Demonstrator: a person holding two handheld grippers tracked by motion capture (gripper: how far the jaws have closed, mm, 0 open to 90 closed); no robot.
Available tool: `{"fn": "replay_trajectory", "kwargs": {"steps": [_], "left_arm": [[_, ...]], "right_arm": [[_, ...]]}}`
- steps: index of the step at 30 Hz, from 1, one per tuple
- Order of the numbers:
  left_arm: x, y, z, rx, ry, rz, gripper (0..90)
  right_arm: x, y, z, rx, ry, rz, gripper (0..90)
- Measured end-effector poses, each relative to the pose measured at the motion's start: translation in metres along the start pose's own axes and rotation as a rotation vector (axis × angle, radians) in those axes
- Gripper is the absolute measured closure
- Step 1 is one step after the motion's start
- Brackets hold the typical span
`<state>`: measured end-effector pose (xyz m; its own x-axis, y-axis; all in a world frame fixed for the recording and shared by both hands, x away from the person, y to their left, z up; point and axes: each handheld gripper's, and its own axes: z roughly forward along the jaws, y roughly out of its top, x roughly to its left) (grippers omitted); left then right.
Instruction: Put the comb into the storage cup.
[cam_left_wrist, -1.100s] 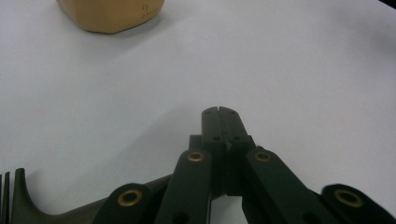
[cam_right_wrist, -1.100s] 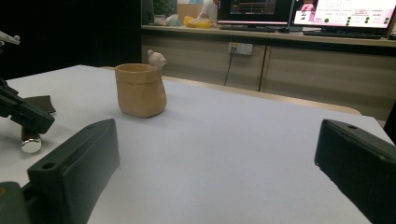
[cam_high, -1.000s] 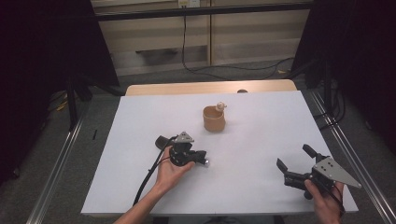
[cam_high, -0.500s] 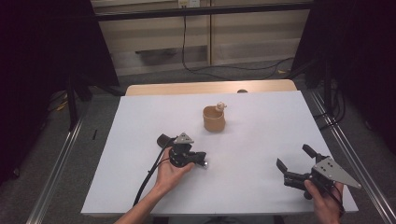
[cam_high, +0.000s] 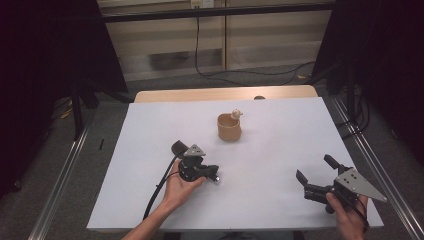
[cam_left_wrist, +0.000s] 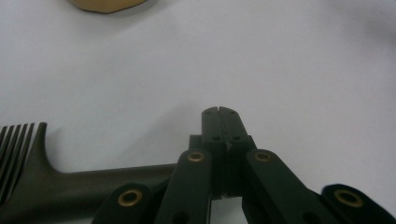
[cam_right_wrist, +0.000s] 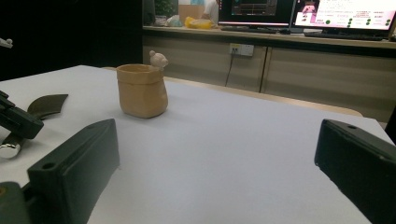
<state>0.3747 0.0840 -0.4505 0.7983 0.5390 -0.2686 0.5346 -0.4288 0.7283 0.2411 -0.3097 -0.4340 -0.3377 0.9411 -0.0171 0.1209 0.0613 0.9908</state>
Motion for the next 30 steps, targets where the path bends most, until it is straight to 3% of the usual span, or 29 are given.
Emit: {"fn": "replay_trajectory", "kwargs": {"steps": [13,30], "left_arm": [[0.005,-0.003,-0.008,0.007,-0.016,-0.019,90.0],[0.0,-0.009,-0.013,0.023,-0.027,-0.025,90.0]], "right_arm": [[0.0,0.0,0.001,0.004,0.001,0.0,0.0],[0.0,0.0,0.001,0.004,0.0,0.003,0.0]]}}
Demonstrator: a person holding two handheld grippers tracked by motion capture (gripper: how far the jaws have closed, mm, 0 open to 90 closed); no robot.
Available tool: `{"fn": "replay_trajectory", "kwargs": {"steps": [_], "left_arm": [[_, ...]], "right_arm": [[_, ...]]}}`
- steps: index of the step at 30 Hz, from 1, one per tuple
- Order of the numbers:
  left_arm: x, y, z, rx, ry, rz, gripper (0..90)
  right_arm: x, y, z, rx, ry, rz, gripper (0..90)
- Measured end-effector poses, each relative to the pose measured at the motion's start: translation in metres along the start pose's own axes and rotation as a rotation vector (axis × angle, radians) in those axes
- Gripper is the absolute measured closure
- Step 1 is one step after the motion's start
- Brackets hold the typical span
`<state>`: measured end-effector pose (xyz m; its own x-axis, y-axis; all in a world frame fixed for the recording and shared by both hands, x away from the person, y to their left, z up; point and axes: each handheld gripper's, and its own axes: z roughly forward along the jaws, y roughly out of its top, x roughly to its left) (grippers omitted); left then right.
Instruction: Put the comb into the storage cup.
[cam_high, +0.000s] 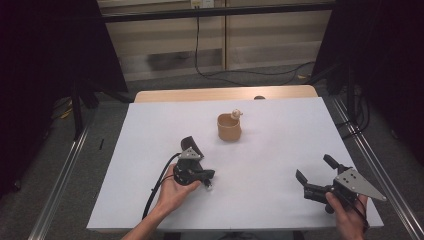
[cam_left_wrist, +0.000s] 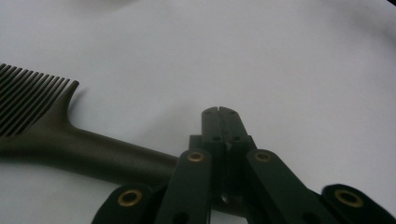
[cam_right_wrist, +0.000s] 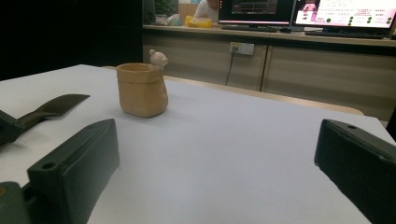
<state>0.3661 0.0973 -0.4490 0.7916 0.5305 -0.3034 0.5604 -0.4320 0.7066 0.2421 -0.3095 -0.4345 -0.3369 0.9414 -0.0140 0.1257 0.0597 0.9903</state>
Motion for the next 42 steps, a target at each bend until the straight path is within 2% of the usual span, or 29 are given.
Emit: {"fn": "replay_trajectory", "kwargs": {"steps": [7,13,15,18,26,29,31,34,42], "left_arm": [[-0.007,-0.006,-0.002,0.005,-0.015,0.013,90.0],[-0.005,-0.009,-0.004,0.017,-0.017,0.008,90.0],[-0.005,-0.008,-0.007,0.026,-0.025,0.018,90.0],[-0.004,-0.007,-0.011,0.032,-0.036,0.012,90.0],[-0.001,-0.01,-0.013,0.045,-0.034,0.008,90.0],[0.0,-0.011,-0.014,0.063,-0.026,0.008,90.0],[-0.001,-0.011,-0.015,0.058,-0.024,0.012,90.0],[-0.003,-0.014,-0.018,0.078,-0.012,0.017,90.0],[-0.006,-0.021,-0.023,0.084,-0.014,0.025,90.0]], "right_arm": [[0.0,0.0,0.0,-0.002,0.0,0.002,0.0],[0.0,0.0,0.0,-0.003,0.0,0.002,0.0],[0.0,0.0,0.0,-0.001,-0.001,0.001,0.0],[-0.001,0.0,0.0,0.0,0.0,-0.002,0.0],[0.0,0.0,0.001,0.002,0.002,-0.002,0.0],[0.0,0.0,0.001,0.002,0.004,-0.001,0.0],[0.0,0.0,0.0,-0.001,0.004,-0.002,0.0],[0.0,0.0,0.0,-0.001,0.003,-0.002,0.0],[0.0,0.0,0.001,0.001,0.006,-0.004,0.0]]}}
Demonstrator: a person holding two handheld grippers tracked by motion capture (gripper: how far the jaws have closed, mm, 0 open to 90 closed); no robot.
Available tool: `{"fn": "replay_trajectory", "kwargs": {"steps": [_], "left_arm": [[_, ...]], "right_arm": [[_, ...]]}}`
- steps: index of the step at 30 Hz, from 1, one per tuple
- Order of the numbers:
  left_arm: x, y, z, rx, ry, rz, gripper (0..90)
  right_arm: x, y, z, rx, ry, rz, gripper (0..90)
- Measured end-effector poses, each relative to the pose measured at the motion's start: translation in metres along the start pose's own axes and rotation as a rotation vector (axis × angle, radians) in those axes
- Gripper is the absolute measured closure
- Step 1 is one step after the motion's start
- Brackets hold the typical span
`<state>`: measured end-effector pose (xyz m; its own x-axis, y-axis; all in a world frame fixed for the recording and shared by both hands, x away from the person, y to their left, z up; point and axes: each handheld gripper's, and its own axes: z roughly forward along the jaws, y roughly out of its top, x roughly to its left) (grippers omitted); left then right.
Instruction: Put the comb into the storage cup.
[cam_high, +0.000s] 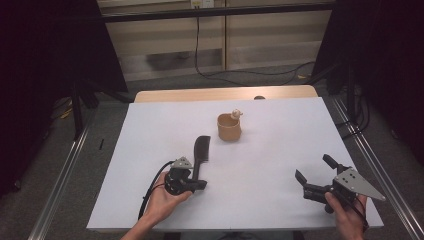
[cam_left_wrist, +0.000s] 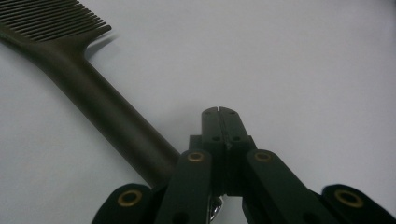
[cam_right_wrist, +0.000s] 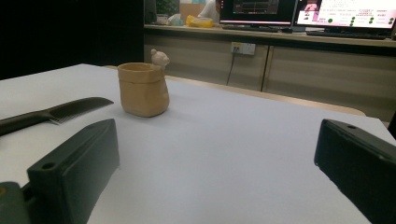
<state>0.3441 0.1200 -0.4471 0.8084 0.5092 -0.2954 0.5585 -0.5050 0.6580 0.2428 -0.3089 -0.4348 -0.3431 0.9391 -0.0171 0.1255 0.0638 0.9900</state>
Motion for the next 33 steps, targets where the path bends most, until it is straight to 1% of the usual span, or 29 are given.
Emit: {"fn": "replay_trajectory", "kwargs": {"steps": [4,7,12,14,15,17,19,26,27,28,29,30,31,33], "left_arm": [[0.002,-0.001,0.0,0.008,0.037,0.002,90.0],[0.002,-0.001,-0.001,0.012,0.036,-0.009,90.0],[0.005,-0.002,-0.002,0.012,0.028,-0.015,90.0],[0.005,-0.002,-0.003,0.016,0.04,-0.01,90.0],[0.006,-0.002,-0.004,0.017,0.046,-0.017,90.0],[0.007,-0.003,-0.005,0.013,0.058,-0.025,90.0],[0.006,-0.005,-0.006,0.007,0.062,-0.02,90.0],[0.008,-0.009,-0.009,-0.008,0.052,-0.032,90.0],[0.008,-0.008,-0.01,-0.013,0.046,-0.035,90.0],[0.008,-0.008,-0.01,-0.024,0.03,-0.043,90.0],[0.008,-0.007,-0.01,-0.031,0.024,-0.039,90.0],[0.007,-0.006,-0.011,-0.043,0.026,-0.037,89.2],[0.007,-0.006,-0.013,-0.059,0.024,-0.04,88.4],[0.007,-0.005,-0.019,-0.107,0.025,-0.033,86.0]], "right_arm": [[0.0,0.0,0.0,-0.002,-0.002,0.002,0.0],[-0.001,0.0,0.0,-0.002,-0.001,0.002,0.0],[0.0,0.0,-0.001,-0.003,0.002,0.001,0.0],[0.0,0.0,0.0,-0.001,0.001,0.001,0.0],[0.0,0.0,0.0,-0.001,0.002,0.001,0.0],[0.0,0.0,-0.001,0.0,0.001,0.001,0.0],[0.0,0.0,-0.001,0.0,0.002,0.001,0.0],[0.0,0.0,-0.001,-0.001,0.006,0.001,0.0],[0.0,0.0,-0.001,-0.002,0.006,0.001,0.0],[0.0,0.0,0.0,-0.001,0.005,0.0,0.0],[0.0,0.0,0.0,0.0,0.004,-0.001,0.0],[0.0,0.0,0.0,0.001,0.005,0.0,0.0],[0.0,0.0,0.0,0.001,0.005,-0.001,0.0],[0.0,0.0,0.0,-0.001,0.003,-0.001,0.0]]}}
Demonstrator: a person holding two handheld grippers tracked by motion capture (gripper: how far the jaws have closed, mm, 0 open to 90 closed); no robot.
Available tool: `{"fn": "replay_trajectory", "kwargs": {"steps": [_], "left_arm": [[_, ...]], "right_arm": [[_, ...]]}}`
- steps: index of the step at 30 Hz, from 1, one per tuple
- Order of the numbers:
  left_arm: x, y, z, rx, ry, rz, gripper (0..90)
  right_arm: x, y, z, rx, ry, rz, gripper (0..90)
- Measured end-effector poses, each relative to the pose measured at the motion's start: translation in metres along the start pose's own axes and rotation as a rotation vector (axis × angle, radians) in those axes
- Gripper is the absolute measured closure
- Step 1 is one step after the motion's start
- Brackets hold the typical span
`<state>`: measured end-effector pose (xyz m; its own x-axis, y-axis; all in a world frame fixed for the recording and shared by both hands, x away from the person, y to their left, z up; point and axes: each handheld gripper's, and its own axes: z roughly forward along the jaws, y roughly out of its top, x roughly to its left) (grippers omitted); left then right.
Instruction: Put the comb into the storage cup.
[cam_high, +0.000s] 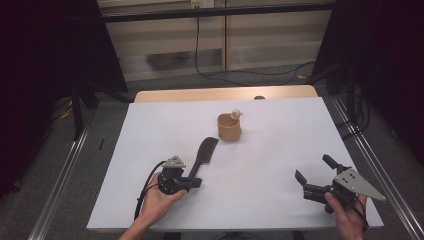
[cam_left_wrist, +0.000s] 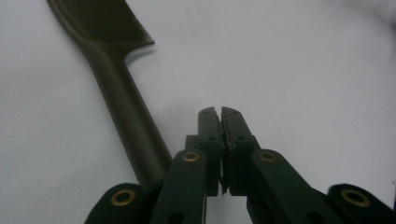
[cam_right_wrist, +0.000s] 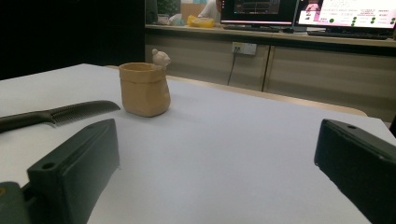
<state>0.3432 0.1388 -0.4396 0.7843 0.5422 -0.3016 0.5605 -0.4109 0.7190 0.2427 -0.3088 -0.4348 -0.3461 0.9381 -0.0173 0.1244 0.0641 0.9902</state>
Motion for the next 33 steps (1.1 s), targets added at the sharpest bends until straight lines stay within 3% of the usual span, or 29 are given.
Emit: {"fn": "replay_trajectory", "kwargs": {"steps": [4,8,12,13,16,19,20,22,24,28,33], "left_arm": [[0.0,0.004,-0.008,-0.072,-0.012,0.045,78.3],[0.002,0.003,-0.009,-0.087,0.014,0.052,68.5],[0.001,0.004,-0.009,-0.101,0.07,0.046,47.1],[0.001,0.004,-0.01,-0.104,0.078,0.046,44.5],[0.002,0.005,-0.013,-0.147,0.093,0.027,24.3],[0.004,0.006,-0.016,-0.181,0.116,0.02,12.7],[0.006,0.007,-0.018,-0.182,0.104,0.003,9.7],[0.008,0.008,-0.021,-0.2,0.101,-0.002,8.8],[0.01,0.008,-0.024,-0.241,0.133,0.01,3.7],[0.011,0.009,-0.027,-0.239,0.128,0.031,3.6],[0.012,0.014,-0.031,-0.228,0.146,0.001,3.6]], "right_arm": [[0.0,0.0,0.0,-0.001,-0.003,0.002,0.0],[0.0,0.0,-0.001,-0.007,0.003,-0.001,0.0],[0.0,0.0,-0.001,-0.006,0.002,0.002,0.0],[0.0,0.0,-0.001,-0.007,0.003,0.001,0.0],[0.0,0.0,-0.001,-0.007,0.003,0.0,0.0],[0.0,0.0,-0.001,-0.003,0.006,-0.001,0.0],[0.0,0.0,-0.001,-0.004,0.005,0.0,0.0],[0.0,0.0,-0.001,-0.004,0.006,0.0,0.0],[0.0,0.0,-0.001,-0.005,0.006,0.003,0.0],[0.0,0.001,-0.001,-0.01,0.006,-0.002,0.0],[0.001,0.0,-0.001,-0.005,0.007,-0.001,0.0]]}}
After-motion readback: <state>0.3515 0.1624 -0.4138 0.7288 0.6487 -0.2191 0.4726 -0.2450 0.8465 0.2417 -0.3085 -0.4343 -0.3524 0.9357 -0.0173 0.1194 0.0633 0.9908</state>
